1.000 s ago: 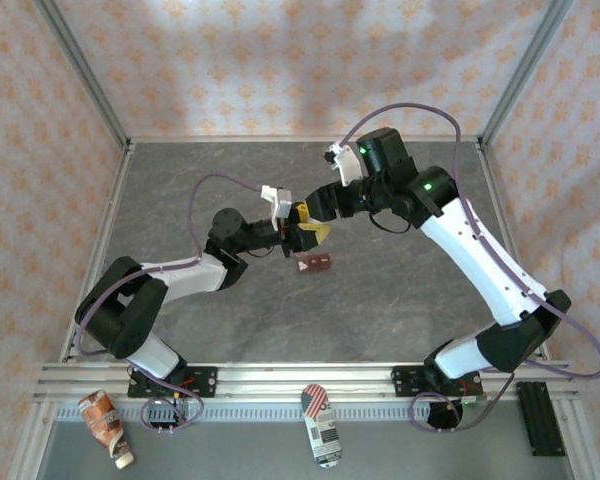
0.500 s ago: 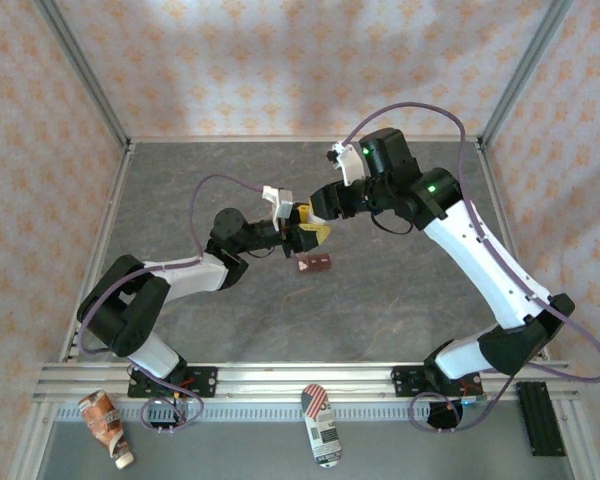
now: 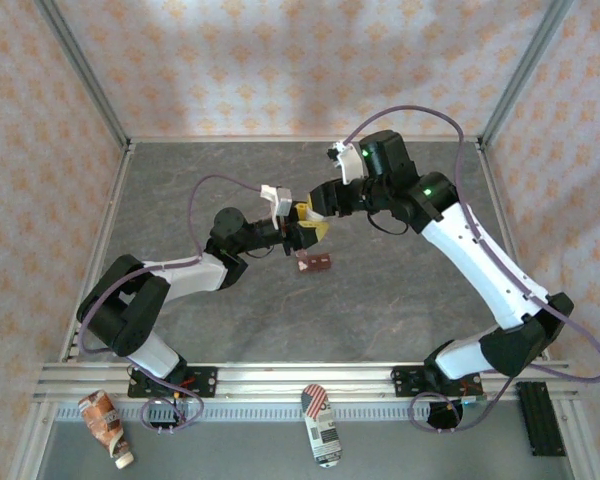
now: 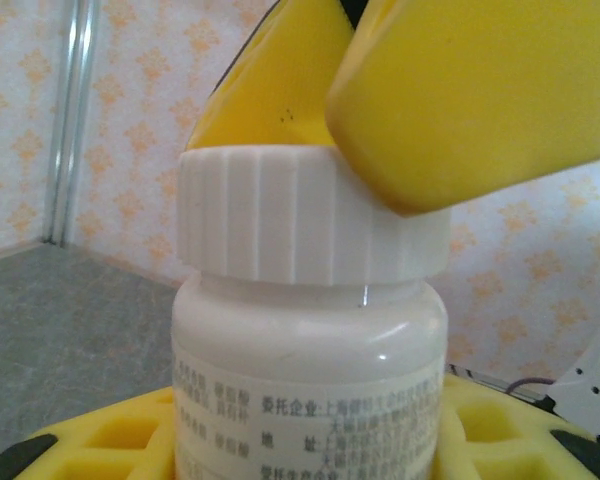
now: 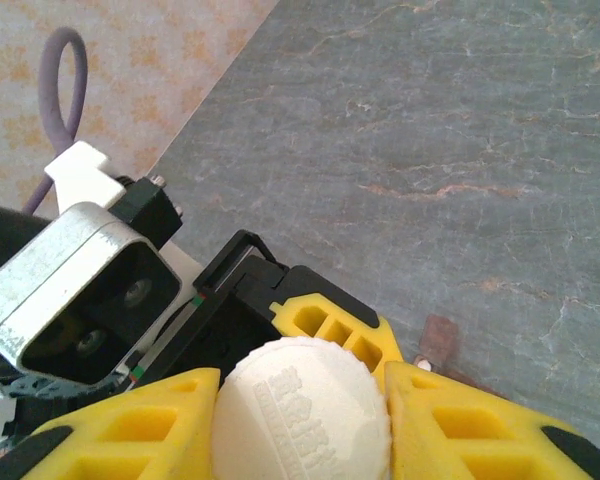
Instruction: Sort the pills into containers
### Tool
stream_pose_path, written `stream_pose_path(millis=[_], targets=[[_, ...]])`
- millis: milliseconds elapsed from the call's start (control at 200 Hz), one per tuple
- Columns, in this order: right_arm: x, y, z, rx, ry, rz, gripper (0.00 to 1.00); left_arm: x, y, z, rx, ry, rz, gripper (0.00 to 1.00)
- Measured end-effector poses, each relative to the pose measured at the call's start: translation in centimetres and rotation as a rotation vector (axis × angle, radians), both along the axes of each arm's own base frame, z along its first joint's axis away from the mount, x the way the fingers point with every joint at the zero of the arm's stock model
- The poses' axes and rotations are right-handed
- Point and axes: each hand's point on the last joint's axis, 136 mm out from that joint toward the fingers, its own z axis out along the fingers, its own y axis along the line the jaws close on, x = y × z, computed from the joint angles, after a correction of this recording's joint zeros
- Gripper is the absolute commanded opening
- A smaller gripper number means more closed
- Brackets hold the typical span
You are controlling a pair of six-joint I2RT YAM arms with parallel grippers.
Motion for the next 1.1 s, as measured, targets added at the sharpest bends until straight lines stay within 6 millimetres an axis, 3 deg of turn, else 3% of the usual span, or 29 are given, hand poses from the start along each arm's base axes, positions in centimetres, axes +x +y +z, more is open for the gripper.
stream_pose_path(millis=[345,480,555,646,751,941,1101], targets=[[2.1,0.5,-4.3,0.035,0.091,-0.206,0.39,2.9,1.7,-4.2,0.117,-0.009,0.326,0.0],[2.8,0.6,-5.0,0.043,0.122,-0.262,0.39,3.9,2.1,-5.1,0.161,-0.016,0.434,0.0],[3.1,0.7,-5.0,0.039,0.125,-0.276,0.45,4.3,2.3,-5.3,0.169,-0.019,0.467,0.0],[3.3,0.6,-4.5,0.038,0.119,-0.289,0.59,4.3,2.2,-5.0,0.159,-0.038,0.468,0.0],[4.1,-0.6,-3.4,0.043,0.088,-0.312,0.69,3.7,1.6,-4.1,0.125,-0.068,0.43,0.0],[3.8,-4.1,0.1,0.073,-0.006,-0.321,0.77,2.7,0.8,-2.7,0.08,-0.092,0.34,0.0],[1.5,-3.7,2.1,0.1,-0.059,-0.195,0.78,1.8,-0.1,-0.8,0.031,-0.098,0.241,0.0]])
